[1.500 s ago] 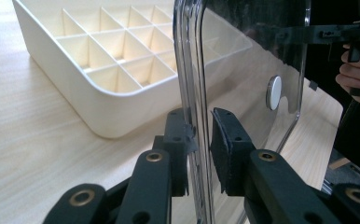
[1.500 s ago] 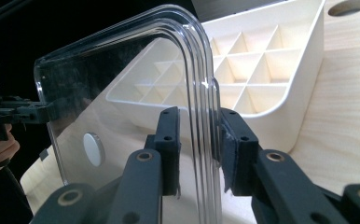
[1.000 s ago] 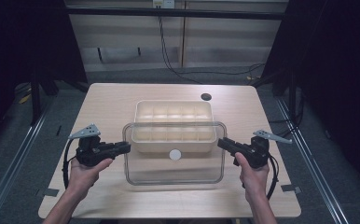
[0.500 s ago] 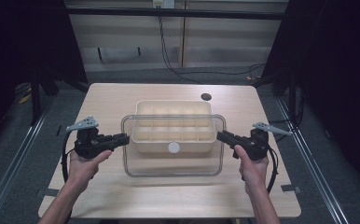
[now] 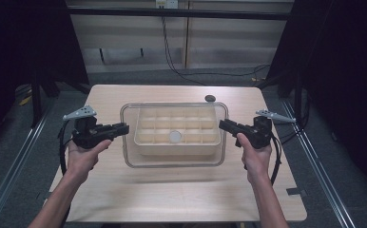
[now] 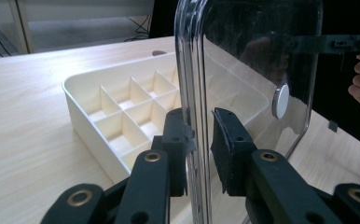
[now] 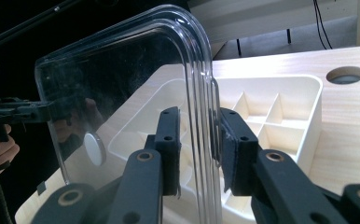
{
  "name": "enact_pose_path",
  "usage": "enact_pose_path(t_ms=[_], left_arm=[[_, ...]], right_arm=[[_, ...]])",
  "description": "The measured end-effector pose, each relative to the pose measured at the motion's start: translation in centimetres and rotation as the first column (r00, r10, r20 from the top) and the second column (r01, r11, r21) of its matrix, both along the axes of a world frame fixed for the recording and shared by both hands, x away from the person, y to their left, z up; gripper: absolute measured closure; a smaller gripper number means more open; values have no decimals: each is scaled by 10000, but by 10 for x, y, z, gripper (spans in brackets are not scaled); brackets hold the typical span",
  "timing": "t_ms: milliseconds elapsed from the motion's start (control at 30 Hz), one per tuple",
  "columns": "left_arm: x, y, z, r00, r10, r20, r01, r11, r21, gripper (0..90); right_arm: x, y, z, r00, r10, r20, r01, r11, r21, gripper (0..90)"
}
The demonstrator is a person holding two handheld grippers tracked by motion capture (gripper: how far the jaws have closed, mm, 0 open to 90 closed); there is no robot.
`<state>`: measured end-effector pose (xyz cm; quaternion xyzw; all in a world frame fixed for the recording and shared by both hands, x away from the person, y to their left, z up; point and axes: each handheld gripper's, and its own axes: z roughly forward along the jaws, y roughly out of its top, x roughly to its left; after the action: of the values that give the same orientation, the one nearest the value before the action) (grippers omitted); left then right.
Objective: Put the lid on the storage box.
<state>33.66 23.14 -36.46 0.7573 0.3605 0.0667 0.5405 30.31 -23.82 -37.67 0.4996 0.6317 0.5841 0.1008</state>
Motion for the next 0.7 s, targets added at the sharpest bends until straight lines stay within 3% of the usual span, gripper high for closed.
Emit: enact_pose_path(t_ms=[200,700], left_arm=[[9,-3,10,9998,172,30,-171,9993,-323,756],[30,-19,22,9997,151,200,-150,9999,-77,755]], right_arm=[[7,-2,4,10000,-57,6,57,9998,167,715],[27,-16,5,9987,-506,-14,506,9968,611,707]])
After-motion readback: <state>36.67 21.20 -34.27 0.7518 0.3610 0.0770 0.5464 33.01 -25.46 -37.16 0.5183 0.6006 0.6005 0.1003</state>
